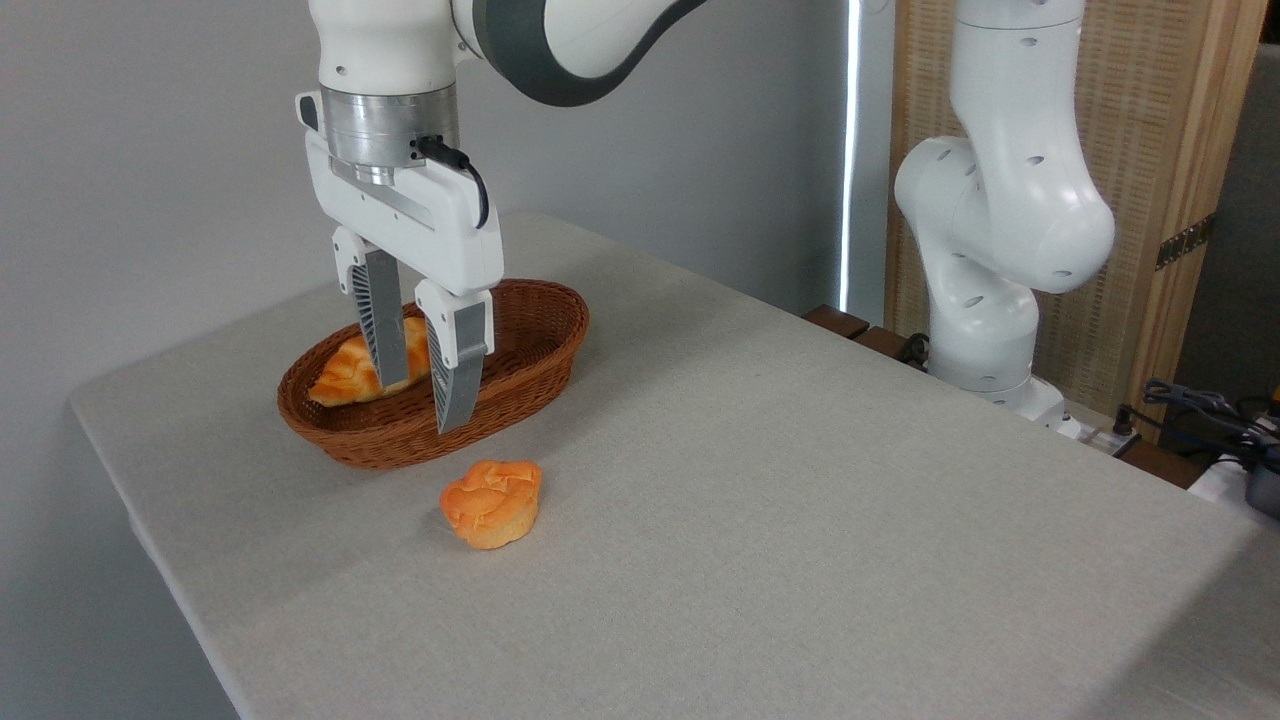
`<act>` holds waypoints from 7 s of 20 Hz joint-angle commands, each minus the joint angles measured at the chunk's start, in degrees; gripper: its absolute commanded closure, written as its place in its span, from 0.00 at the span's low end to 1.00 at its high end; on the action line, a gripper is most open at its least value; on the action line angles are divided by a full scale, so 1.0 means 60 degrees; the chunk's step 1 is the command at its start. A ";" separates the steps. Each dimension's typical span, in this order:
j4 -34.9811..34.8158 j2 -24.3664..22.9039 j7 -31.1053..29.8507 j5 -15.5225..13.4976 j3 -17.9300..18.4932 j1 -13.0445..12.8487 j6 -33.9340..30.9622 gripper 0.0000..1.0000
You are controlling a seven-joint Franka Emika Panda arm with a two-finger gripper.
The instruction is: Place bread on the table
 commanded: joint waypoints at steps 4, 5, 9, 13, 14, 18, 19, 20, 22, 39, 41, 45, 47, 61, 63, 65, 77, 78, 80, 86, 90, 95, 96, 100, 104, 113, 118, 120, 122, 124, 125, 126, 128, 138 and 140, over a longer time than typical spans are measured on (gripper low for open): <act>0.0041 0.0071 -0.0110 -0.0160 -0.0013 -0.0077 -0.0161 0.00; 0.0041 0.0071 -0.0110 -0.0160 -0.0013 -0.0091 -0.0162 0.00; 0.0041 0.0071 -0.0110 -0.0160 -0.0013 -0.0092 -0.0147 0.00; 0.0041 0.0071 -0.0110 -0.0160 -0.0013 -0.0092 -0.0147 0.00; 0.0041 0.0071 -0.0110 -0.0160 -0.0013 -0.0092 -0.0147 0.00; 0.0041 0.0071 -0.0110 -0.0160 -0.0013 -0.0092 -0.0147 0.00; 0.0041 0.0071 -0.0095 -0.0160 -0.0013 -0.0092 -0.0147 0.00; 0.0041 0.0071 -0.0095 -0.0160 -0.0013 -0.0092 -0.0147 0.00; 0.0056 0.0071 -0.0095 -0.0160 -0.0013 -0.0092 -0.0147 0.00; 0.0026 0.0071 -0.0110 -0.0160 -0.0028 -0.0106 -0.0088 0.00; -0.0017 0.0071 -0.0110 -0.0175 -0.0028 -0.0106 -0.0016 0.00; -0.0105 0.0056 -0.0110 -0.0190 -0.0042 -0.0135 0.0029 0.00; -0.0135 0.0056 -0.0124 -0.0248 -0.0057 -0.0208 0.0043 0.00; -0.0721 0.0378 -0.0637 -0.2518 -0.0057 -0.1950 0.0980 0.00; -0.0721 0.0553 -0.0637 -0.2620 -0.0057 -0.2214 0.1156 0.00; -0.0721 0.0729 -0.0652 -0.2869 -0.0057 -0.2493 0.1215 0.00; -0.0691 0.1902 -0.1134 -0.3383 -0.0072 -0.3358 0.2957 0.00; -0.0691 0.1917 -0.1193 -0.3383 -0.0072 -0.3445 0.3089 0.00; -0.0677 0.1975 -0.1223 -0.3383 -0.0072 -0.3461 0.3164 0.00; -0.0677 0.2151 -0.1238 -0.3368 -0.0072 -0.3695 0.3266 0.00; -0.0691 0.2180 -0.1267 -0.3310 -0.0057 -0.3681 0.3266 0.00; -0.0691 0.2180 -0.1165 -0.3280 0.0016 -0.3622 0.3252 0.64; -0.0691 0.2180 -0.1135 -0.3266 0.0031 -0.3607 0.3266 0.72; -0.0691 0.2180 -0.1121 -0.3266 0.0060 -0.3578 0.3266 0.70; -0.0691 0.2180 -0.1120 -0.3266 0.0060 -0.3578 0.3266 0.71; -0.0662 0.1903 -0.1208 -0.3266 0.0220 -0.3563 0.3237 0.70; -0.0677 0.1332 -0.1238 -0.3266 0.0324 -0.3447 0.2873 0.70; -0.0677 0.1054 -0.1209 -0.3266 0.0309 -0.3285 0.2419 0.70; -0.0662 0.0761 -0.1179 -0.3266 0.0309 -0.3037 0.2038 0.70; -0.0662 0.0482 -0.1150 -0.3266 0.0324 -0.2818 0.1686 0.69; -0.0662 0.0336 -0.1135 -0.3251 0.0324 -0.2628 0.1525 0.69; -0.0662 0.0233 -0.1135 -0.3237 0.0324 -0.2394 0.1335 0.67; -0.0691 0.0130 -0.0990 -0.2917 0.0324 -0.1823 0.0823 0.66; -0.1143 -0.0470 0.2144 -0.1962 0.0790 0.0187 -0.1055 0.60; -0.1496 -0.0617 0.2583 -0.1554 0.0997 0.0187 -0.1055 0.59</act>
